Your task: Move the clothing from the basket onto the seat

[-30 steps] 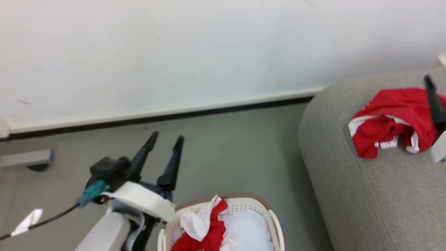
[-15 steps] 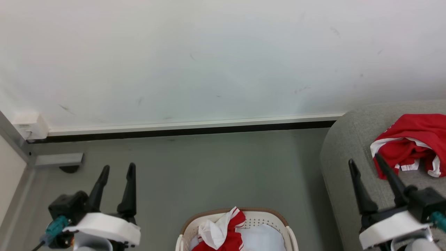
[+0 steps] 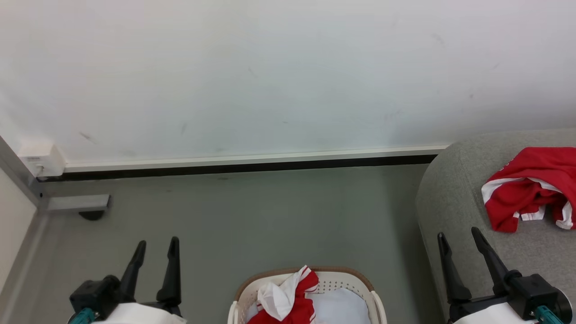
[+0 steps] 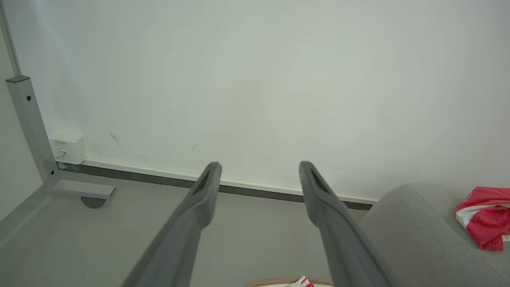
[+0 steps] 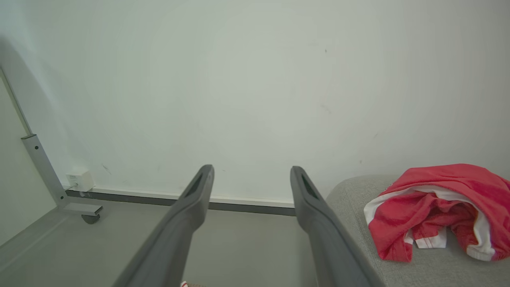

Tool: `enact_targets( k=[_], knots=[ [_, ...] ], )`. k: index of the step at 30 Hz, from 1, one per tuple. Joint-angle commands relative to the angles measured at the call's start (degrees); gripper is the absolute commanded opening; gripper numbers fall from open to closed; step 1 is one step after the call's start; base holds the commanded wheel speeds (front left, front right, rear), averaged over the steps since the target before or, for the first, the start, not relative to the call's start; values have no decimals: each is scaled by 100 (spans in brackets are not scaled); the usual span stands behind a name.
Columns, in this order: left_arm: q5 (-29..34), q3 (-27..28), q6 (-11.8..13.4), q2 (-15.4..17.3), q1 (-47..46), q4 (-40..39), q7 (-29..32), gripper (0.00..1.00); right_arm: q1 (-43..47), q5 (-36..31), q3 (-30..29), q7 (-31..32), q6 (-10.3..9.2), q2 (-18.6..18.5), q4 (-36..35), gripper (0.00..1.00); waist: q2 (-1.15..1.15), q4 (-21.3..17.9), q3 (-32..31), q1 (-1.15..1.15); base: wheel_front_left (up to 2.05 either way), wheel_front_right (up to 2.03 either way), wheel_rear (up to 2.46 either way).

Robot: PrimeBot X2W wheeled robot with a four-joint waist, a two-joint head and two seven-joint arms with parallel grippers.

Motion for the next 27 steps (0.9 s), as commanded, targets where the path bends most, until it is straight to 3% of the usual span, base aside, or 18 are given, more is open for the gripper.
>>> enact_targets(
  k=[1,27],
  knots=[
    [142,68,-58,-35,11,35,-2,100,-7,-59,11,-39,-13,20,-26,100,0,-11,-4,0,0,0,0],
    [519,388,-365,-297,-146,231,-2,100,-123,69,140,-41,-13,139,74,100,0,-153,39,0,0,0,0]
  ],
)
